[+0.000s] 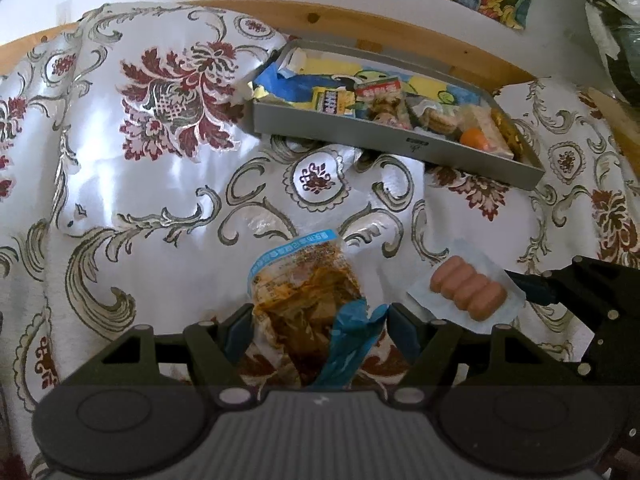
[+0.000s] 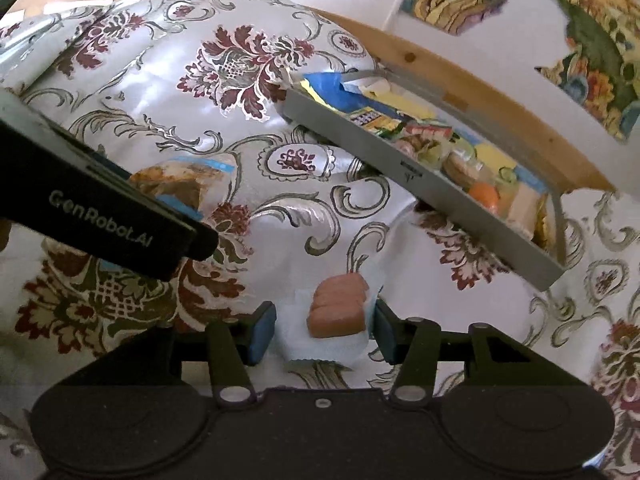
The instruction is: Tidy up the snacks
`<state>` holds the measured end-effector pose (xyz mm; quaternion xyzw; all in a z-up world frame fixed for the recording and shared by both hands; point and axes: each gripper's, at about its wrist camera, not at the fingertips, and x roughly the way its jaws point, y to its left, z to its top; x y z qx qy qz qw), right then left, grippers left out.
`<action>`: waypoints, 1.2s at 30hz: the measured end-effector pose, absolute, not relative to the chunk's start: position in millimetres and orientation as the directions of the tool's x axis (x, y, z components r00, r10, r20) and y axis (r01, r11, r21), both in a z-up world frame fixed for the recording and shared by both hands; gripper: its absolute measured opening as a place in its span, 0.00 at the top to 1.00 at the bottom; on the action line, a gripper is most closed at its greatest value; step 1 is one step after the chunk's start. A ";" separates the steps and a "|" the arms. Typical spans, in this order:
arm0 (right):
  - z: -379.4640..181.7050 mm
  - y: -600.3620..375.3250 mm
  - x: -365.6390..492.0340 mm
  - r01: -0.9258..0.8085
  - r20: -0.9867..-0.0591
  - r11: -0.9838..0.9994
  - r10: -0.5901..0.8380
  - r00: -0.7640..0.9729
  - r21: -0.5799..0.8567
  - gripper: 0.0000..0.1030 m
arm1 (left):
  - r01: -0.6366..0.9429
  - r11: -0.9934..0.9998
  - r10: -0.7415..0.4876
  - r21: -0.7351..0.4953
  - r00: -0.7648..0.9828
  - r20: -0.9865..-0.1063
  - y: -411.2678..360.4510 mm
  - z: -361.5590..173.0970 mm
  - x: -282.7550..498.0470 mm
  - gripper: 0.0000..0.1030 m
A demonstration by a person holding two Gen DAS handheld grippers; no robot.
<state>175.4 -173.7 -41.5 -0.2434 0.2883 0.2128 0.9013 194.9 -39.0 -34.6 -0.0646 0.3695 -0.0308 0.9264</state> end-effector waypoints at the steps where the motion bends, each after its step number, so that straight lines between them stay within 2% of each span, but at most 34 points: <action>1: -40.3 -173.6 173.1 -0.521 -0.617 0.788 0.239 0.750 -0.328 0.49 | 0.012 0.990 -0.105 -0.141 0.726 -0.679 -40.1 -33.4 193.8 0.27; 15: -18.1 -180.6 149.8 -0.466 -0.515 0.787 0.226 0.827 -0.405 0.50 | 0.031 0.992 -0.102 -0.120 0.753 -0.649 -51.9 -11.3 180.8 0.28; 17: -15.0 -181.5 148.2 -0.451 -0.491 0.791 0.223 0.842 -0.414 0.53 | 0.035 0.992 -0.103 -0.118 0.756 -0.646 -53.9 -8.0 180.7 0.28; 18: -12.8 -182.2 147.1 -0.443 -0.478 0.793 0.223 0.850 -0.419 0.63 | 0.036 0.992 -0.103 -0.117 0.758 -0.644 -55.0 -6.4 181.0 0.28; 19: -11.3 -182.5 146.7 -0.439 -0.470 0.793 0.223 0.854 -0.422 1.00 | 0.036 0.993 -0.103 -0.116 0.759 -0.643 -55.9 -4.9 181.2 0.27; 21: -10.3 -182.3 146.8 -0.400 -0.438 0.794 0.190 0.878 -0.458 0.98 | 0.037 0.993 -0.103 -0.116 0.763 -0.639 -57.7 -2.3 181.8 0.27; 26: -18.5 -186.0 157.2 -0.431 -0.511 0.805 0.190 0.839 -0.408 0.97 | 0.044 0.993 -0.105 -0.110 0.763 -0.638 -61.7 -2.1 182.1 0.27; 27: -22.1 -186.4 159.7 -0.440 -0.534 0.806 0.188 0.825 -0.396 0.87 | 0.044 0.993 -0.105 -0.111 0.761 -0.640 -62.0 -3.0 182.2 0.27; 28: -25.6 -187.7 161.9 -0.441 -0.547 0.812 0.186 0.816 -0.381 0.72 | 0.044 0.993 -0.106 -0.112 0.759 -0.642 -62.1 -4.2 182.6 0.27; 30: -32.4 -189.6 166.7 -0.451 -0.580 0.821 0.189 0.792 -0.349 0.48 | 0.043 0.992 -0.108 -0.114 0.755 -0.646 -61.9 -7.0 183.1 0.27; 31: -35.3 -191.3 169.6 -0.461 -0.597 0.827 0.201 0.777 -0.321 0.42 | 0.043 0.992 -0.108 -0.116 0.754 -0.648 -61.7 -8.2 184.1 0.27; 36: -44.6 -193.3 177.1 -0.546 -0.680 0.805 0.268 0.682 -0.231 0.38 | 0.039 0.991 -0.111 -0.125 0.756 -0.645 -56.8 -11.2 189.1 0.27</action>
